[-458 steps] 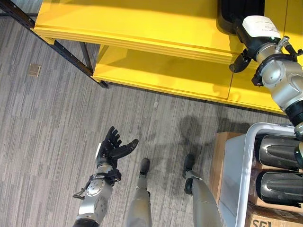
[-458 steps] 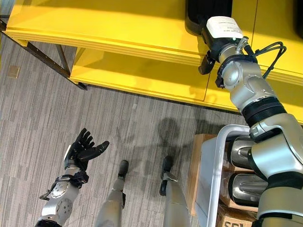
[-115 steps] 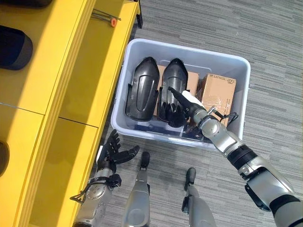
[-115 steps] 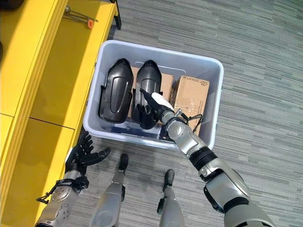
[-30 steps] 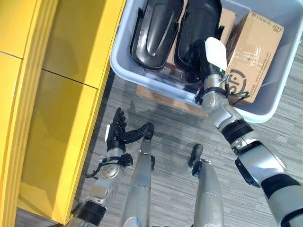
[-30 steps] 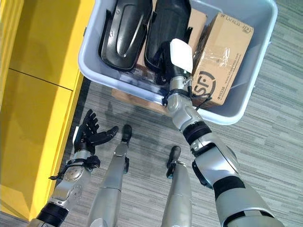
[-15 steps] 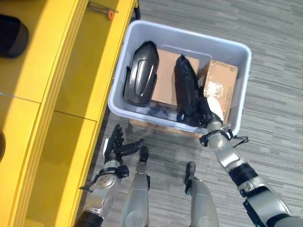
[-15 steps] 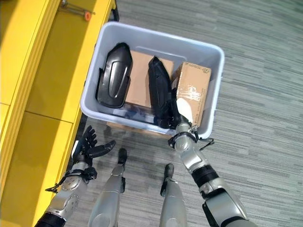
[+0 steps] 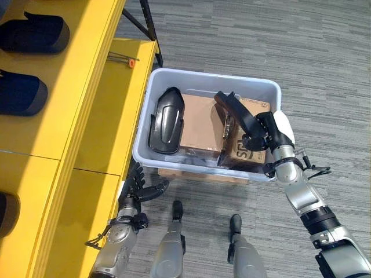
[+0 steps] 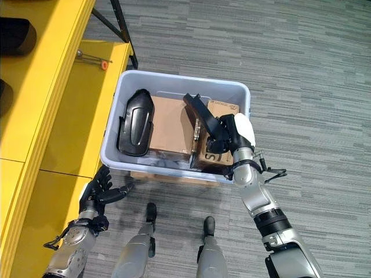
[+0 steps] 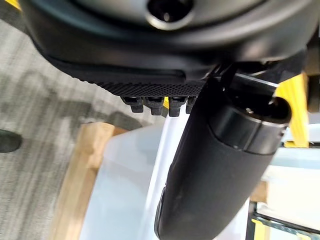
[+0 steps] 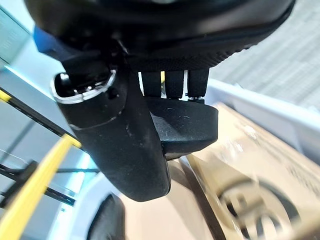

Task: Move parts from the plastic box to the shelf.

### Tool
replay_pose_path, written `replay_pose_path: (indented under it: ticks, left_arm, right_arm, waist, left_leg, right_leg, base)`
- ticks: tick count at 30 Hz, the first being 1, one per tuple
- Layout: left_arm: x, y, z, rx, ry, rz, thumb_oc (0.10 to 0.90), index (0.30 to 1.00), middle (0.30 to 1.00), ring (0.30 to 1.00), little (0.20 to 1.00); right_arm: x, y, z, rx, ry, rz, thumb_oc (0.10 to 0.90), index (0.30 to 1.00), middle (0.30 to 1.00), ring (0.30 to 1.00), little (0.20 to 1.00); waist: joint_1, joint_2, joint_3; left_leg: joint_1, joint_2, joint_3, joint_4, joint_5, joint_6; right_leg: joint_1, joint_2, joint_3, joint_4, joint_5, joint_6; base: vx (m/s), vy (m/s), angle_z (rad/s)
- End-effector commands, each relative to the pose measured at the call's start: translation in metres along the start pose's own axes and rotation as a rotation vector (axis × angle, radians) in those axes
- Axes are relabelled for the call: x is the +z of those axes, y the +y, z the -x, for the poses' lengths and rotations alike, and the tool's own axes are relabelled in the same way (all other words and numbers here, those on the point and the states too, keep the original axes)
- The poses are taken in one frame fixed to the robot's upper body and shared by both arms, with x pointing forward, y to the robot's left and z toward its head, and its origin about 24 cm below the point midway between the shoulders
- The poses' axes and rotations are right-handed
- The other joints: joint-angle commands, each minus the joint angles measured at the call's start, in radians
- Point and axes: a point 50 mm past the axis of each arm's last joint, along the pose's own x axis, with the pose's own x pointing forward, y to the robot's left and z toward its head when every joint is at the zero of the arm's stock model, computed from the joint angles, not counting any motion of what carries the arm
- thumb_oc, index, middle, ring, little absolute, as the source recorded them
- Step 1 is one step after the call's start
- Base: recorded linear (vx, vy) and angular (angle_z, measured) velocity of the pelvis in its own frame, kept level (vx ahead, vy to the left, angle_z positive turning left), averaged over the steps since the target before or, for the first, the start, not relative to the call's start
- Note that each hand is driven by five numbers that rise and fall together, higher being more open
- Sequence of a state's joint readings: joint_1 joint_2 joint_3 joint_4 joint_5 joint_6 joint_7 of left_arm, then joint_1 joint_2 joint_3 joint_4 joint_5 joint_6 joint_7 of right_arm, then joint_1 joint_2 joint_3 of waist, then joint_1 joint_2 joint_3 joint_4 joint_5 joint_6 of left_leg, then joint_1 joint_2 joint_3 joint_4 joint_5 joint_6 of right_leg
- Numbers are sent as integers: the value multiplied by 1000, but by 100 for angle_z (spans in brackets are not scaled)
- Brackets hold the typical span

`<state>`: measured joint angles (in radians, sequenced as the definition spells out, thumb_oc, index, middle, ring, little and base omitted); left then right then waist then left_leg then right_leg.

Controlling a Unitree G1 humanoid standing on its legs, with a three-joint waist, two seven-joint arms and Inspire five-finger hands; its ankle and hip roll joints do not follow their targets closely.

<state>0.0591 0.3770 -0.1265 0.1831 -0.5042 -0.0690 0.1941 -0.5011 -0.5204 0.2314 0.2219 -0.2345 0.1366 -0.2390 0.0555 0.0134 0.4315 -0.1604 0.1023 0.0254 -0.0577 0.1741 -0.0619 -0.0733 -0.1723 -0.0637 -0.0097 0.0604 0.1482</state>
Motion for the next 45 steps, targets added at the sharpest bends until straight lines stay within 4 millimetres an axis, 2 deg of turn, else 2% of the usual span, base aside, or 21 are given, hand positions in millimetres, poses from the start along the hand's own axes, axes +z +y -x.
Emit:
replay_pose_path:
  ticks: [1,6,13,21,27,30,36,39,43,45]
  left_arm:
    - [11,6,5,-32,-74,-49,900,1000,1000,1000,1000]
    - [1,6,10,-50,-34,-53,900,1000,1000,1000,1000]
    - [-6,7,14,-51,-2,-52,900,1000,1000,1000,1000]
    - [-14,12,19,-35,30,-37,900,1000,1000,1000,1000]
    - [-17,13,20,-35,39,-32,900,1000,1000,1000,1000]
    - [-19,16,22,-22,50,-25,900,1000,1000,1000,1000]
    - [-24,22,26,3,72,-14,900,1000,1000,1000,1000]
    - [-25,33,30,39,78,-20,900,1000,1000,1000,1000]
    - [-20,47,33,89,59,-22,900,1000,1000,1000,1000]
    - [-22,49,34,103,63,-16,900,1000,1000,1000,1000]
  right_arm:
    - [36,-36,-12,-165,-200,22,400,300,300,300,300]
    - [42,-44,-14,-177,-234,48,400,300,300,300,300]
    - [45,-56,-14,-172,-262,93,400,300,300,300,300]
    - [49,-71,-16,-127,-302,215,400,300,300,300,300]
    - [59,-85,-20,-93,-348,323,400,300,300,300,300]
    - [67,-94,-24,-71,-377,390,400,300,300,300,300]
    - [80,-98,-27,-33,-422,452,400,300,300,300,300]
    - [100,-107,-31,-32,-485,508,400,300,300,300,300]
    - [125,-112,-35,-31,-558,569,400,300,300,300,300]
    - [127,-113,-35,-32,-564,568,400,300,300,300,300]
  waist:
    - [-4,-35,-204]
    - [-9,-32,-272]
    - [-17,-37,-326]
    - [-15,-36,-356]
    - [-10,-28,-358]
    - [-2,-18,-353]
    - [6,2,-334]
    - [27,27,-291]
    - [55,43,-247]
    - [56,41,-245]
  left_leg:
    - [23,29,-11,-6,-43,-11]
    - [81,43,8,-19,-52,-15]
    - [132,62,18,-20,-64,-20]
    - [162,91,13,-18,-58,-31]
    - [162,116,-3,-15,-28,-49]
    - [155,137,-17,-14,6,-66]
    - [144,173,-45,-13,62,-88]
    - [107,194,-82,-19,141,-109]
    - [36,189,-107,-29,219,-124]
    - [20,181,-107,-30,234,-123]
  right_leg:
    - [-4,-18,7,60,-42,11]
    - [42,-19,13,39,-42,16]
    - [92,-6,18,34,-64,12]
    - [125,23,20,42,-94,-7]
    - [145,52,10,44,-112,-28]
    - [153,79,1,46,-126,-46]
    - [158,122,-23,66,-150,-75]
    - [128,158,-45,94,-161,-97]
    - [64,158,-77,116,-151,-110]
    - [59,149,-87,112,-147,-110]
  base:
    - [57,-24,-2]
    - [46,-29,-11]
    - [30,-28,-2]
    - [-2,-57,-1]
    - [-49,-79,2]
    - [-75,-102,3]
    - [-70,-112,8]
    - [-184,-133,16]
    - [-181,-88,6]
    - [-64,-59,31]
